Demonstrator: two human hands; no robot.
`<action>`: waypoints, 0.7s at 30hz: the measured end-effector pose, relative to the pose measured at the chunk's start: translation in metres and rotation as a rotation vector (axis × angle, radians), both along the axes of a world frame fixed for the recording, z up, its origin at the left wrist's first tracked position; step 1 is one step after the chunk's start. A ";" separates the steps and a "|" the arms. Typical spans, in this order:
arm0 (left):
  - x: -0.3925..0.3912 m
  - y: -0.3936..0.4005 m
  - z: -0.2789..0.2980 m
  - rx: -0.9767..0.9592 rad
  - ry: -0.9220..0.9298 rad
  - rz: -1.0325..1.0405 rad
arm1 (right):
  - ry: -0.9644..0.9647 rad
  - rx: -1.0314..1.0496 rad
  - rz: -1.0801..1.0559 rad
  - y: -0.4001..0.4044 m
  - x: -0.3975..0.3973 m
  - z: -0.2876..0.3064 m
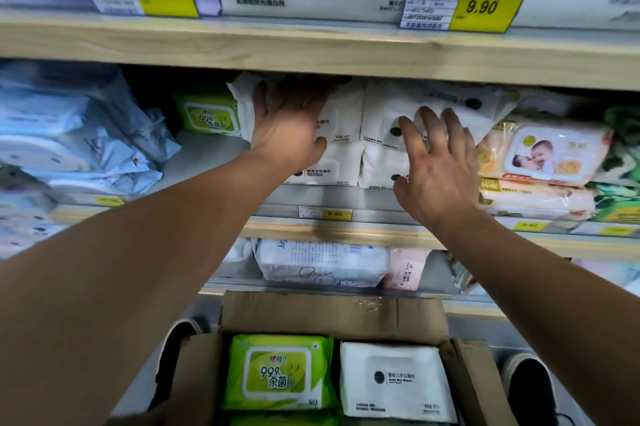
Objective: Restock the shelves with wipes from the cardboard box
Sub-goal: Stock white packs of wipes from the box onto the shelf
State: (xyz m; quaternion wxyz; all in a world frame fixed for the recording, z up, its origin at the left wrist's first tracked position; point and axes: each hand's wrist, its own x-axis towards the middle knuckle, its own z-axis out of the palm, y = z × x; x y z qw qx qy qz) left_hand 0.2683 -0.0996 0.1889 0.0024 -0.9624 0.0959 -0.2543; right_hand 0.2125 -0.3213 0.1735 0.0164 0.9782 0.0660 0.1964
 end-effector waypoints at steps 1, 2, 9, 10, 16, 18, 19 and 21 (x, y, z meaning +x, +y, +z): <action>-0.002 0.000 0.001 0.003 0.000 -0.011 | 0.011 0.002 0.001 0.000 -0.001 0.002; -0.004 0.000 0.002 0.007 0.003 -0.020 | 0.019 0.003 0.002 0.001 -0.002 0.004; -0.029 -0.004 0.008 0.010 0.047 -0.074 | 0.078 0.009 0.049 0.003 -0.019 0.016; -0.037 -0.005 0.007 -0.015 0.075 -0.083 | 0.096 0.017 0.063 0.004 -0.025 0.018; -0.105 -0.017 -0.013 -0.120 0.174 -0.141 | 0.219 0.063 0.100 0.006 -0.084 0.011; -0.132 -0.022 -0.024 -0.135 0.199 -0.164 | 0.264 0.066 0.127 0.003 -0.108 0.000; -0.145 -0.024 -0.031 -0.142 0.209 -0.178 | 0.287 0.066 0.139 0.001 -0.121 -0.006; -0.169 -0.028 -0.046 -0.161 0.242 -0.192 | 0.335 0.078 0.146 -0.002 -0.146 -0.022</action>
